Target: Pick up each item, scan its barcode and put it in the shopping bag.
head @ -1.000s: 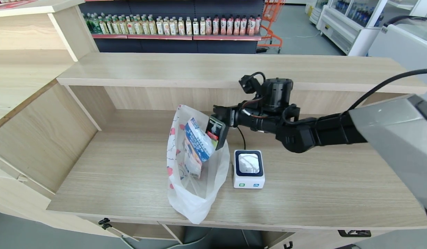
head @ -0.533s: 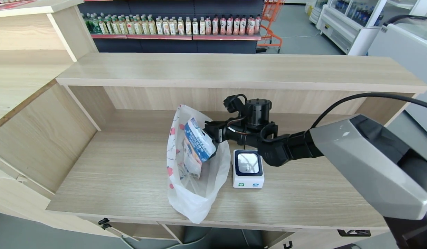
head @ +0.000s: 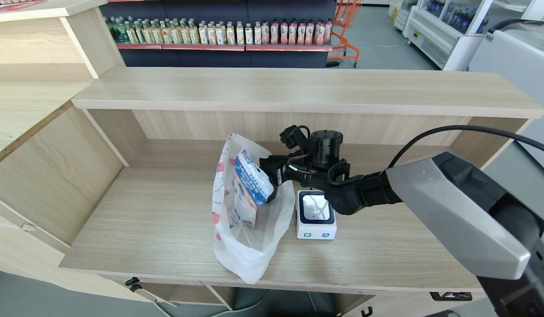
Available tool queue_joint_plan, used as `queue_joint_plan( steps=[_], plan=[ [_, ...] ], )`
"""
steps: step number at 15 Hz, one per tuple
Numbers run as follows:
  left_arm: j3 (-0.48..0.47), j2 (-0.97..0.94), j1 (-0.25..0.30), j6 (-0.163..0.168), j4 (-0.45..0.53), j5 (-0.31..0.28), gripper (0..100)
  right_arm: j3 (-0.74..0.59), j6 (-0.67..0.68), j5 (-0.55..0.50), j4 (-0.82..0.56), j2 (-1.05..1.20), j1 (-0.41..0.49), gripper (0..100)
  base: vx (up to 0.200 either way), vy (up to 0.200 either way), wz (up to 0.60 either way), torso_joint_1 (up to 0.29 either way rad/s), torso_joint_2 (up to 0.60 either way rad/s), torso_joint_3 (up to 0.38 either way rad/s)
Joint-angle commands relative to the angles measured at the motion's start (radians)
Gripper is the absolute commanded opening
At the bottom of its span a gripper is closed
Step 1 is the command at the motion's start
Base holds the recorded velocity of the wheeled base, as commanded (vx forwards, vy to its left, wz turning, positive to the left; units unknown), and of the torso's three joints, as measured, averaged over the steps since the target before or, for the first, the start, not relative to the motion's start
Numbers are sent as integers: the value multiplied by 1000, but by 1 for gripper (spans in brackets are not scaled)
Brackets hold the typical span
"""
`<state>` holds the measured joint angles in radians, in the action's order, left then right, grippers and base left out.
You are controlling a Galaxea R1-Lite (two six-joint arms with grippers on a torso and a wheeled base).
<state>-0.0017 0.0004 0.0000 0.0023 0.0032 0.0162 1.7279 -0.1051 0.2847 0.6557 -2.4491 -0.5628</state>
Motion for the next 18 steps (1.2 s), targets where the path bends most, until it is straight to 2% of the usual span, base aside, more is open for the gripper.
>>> queue_joint_plan(
  steps=[1, 6, 9, 11, 13, 14, 15, 17, 18],
  plan=[
    [0, 0, 0, 1, 0, 1, 100, -2, 21, 2, -1, 7, -5, 100, 0, 0, 0, 0, 0, 0],
    [0, 0, 0, -1, 0, 1, 100, -7, 139, 1, -4, 117, -5, 100, 0, 0, 0, 0, 0, 0],
    [0, 0, 0, -1, 0, 1, 100, -83, 203, -4, -25, 274, 89, 100, 0, 0, 0, 0, 0, 0],
    [0, 0, 0, -1, 0, 1, 100, -281, 200, -19, -180, 559, 236, 100, 0, 0, 0, 0, 0, 0],
    [0, 0, 0, -1, 0, 1, 100, -530, 176, -98, -397, 891, 385, 100, 0, 0, 0, 0, 0, 0],
    [0, 0, 0, -1, 0, 1, 100, -530, 176, -98, -397, 891, 385, 100, 0, 0, 0, 0, 0, 0],
    [0, 0, 0, -1, 0, 1, 100, -811, 168, -177, -555, 1214, 465, 100, 0, 0, 0, 0, 0, 0],
    [0, 0, 0, -1, 0, 1, 100, -1088, 157, -233, -604, 1523, 466, 100, 0, 0, 0, 0, 0, 0],
    [0, 0, 0, -1, 0, 1, 100, -1232, 150, -292, -602, 1665, 475, 100, 0, 0, 0, 0, 0, 0]
  ],
)
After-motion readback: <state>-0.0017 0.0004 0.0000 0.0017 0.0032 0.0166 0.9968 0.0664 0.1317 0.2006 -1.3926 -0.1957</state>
